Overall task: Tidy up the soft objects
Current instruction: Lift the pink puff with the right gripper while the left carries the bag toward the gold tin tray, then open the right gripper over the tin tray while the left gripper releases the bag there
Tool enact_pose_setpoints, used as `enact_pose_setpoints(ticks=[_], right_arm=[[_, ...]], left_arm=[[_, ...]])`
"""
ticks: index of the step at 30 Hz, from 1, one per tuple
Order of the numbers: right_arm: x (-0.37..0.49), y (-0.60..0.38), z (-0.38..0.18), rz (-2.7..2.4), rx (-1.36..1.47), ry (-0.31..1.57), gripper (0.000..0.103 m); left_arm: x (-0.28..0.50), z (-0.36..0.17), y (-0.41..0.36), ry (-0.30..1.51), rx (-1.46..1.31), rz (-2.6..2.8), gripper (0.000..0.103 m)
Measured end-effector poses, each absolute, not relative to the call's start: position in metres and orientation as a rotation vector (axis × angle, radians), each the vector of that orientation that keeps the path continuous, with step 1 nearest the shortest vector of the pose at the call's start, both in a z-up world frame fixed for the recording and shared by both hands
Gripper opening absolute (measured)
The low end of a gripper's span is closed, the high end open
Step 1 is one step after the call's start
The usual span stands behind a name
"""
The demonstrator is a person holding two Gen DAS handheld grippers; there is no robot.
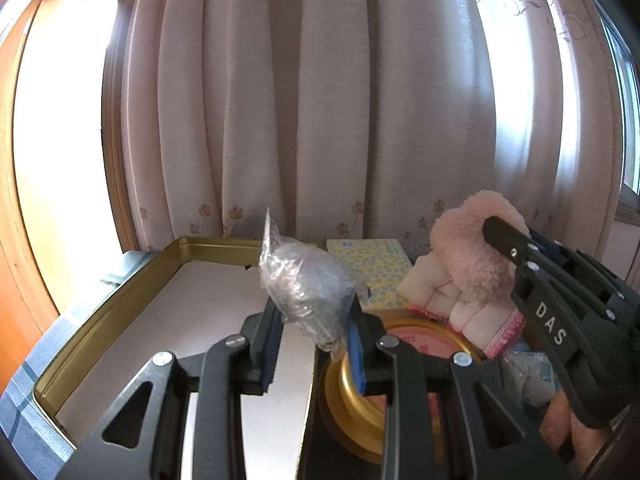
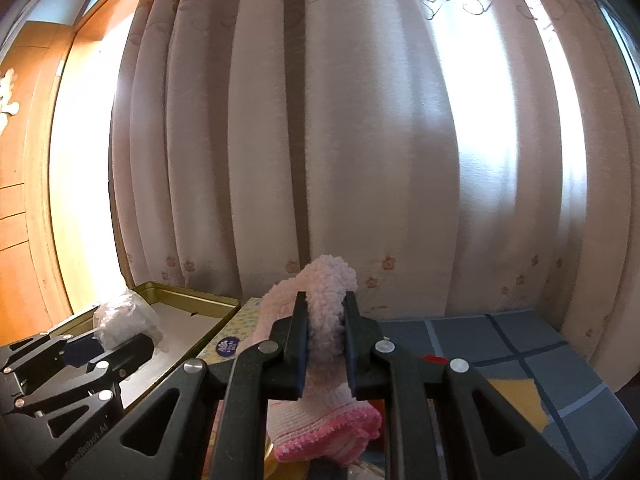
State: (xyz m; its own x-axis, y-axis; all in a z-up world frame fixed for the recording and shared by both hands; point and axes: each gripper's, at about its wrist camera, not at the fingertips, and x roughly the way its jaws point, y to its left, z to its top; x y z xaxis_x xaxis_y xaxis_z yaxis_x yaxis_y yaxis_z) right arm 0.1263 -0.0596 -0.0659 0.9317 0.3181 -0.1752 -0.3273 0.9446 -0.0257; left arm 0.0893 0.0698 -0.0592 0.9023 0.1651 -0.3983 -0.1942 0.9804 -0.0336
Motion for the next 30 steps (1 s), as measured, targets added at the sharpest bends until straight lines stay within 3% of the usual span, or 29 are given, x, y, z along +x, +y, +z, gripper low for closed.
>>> enact_pose_setpoints(ticks=[18, 30], right_arm=[[0.119, -0.007, -0.048, 0.491, -0.096, 0.187, 0.017], [0.142, 0.042, -0.046, 0.623, -0.122, 0.339, 0.017]], left_arm=[[0.082, -0.05, 0.117, 0.454, -0.124, 0.2, 0.027], [0.109, -0.053, 0.187, 0.683, -0.229, 0.193, 0.027]])
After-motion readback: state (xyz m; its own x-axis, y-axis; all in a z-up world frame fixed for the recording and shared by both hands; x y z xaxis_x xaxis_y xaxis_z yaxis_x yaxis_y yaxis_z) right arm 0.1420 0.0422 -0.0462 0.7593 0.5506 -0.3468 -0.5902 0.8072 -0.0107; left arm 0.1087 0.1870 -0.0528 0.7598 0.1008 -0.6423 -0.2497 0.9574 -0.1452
